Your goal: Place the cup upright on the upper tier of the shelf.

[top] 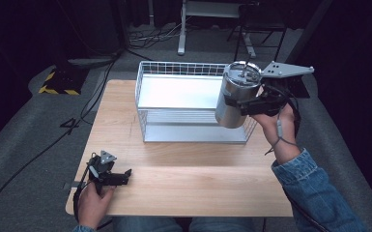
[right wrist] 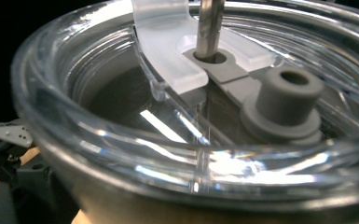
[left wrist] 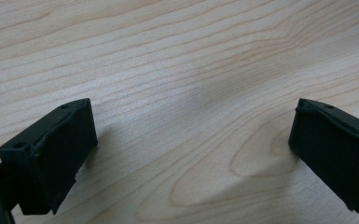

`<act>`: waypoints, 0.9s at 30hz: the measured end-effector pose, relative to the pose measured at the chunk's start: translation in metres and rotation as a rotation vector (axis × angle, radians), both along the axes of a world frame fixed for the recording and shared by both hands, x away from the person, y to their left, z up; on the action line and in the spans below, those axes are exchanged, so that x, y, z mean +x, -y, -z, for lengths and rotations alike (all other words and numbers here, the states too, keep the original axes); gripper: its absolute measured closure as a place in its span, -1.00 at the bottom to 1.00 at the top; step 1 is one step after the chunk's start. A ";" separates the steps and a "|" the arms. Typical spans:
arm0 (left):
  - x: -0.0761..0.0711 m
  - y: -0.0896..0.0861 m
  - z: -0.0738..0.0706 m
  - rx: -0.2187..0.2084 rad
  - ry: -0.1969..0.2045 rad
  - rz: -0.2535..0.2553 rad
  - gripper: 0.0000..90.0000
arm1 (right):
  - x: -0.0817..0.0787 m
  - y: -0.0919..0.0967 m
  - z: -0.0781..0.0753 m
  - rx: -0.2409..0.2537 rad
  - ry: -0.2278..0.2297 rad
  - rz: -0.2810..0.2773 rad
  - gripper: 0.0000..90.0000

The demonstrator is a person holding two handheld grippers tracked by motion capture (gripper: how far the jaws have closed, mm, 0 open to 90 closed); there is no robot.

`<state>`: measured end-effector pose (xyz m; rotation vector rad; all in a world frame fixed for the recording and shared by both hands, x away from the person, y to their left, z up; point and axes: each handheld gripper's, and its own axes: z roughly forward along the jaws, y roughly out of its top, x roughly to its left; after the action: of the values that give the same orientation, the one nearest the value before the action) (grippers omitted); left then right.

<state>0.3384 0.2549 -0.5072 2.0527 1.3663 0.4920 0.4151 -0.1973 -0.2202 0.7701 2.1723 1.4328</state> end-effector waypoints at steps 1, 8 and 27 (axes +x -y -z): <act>0.000 0.000 0.000 -0.002 -0.001 -0.004 -0.97 | 0.005 -0.003 -0.003 0.001 0.001 0.000 -0.92; -0.001 0.000 0.000 -0.002 -0.002 -0.004 -0.97 | 0.020 -0.010 -0.008 0.005 -0.014 0.002 -0.92; 0.000 0.000 0.000 -0.002 -0.001 -0.004 -0.97 | 0.068 -0.028 -0.011 0.016 -0.023 0.084 -0.92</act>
<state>0.3380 0.2546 -0.5072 2.0489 1.3710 0.4915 0.4827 -0.1696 -0.2096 0.8770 2.1211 1.4081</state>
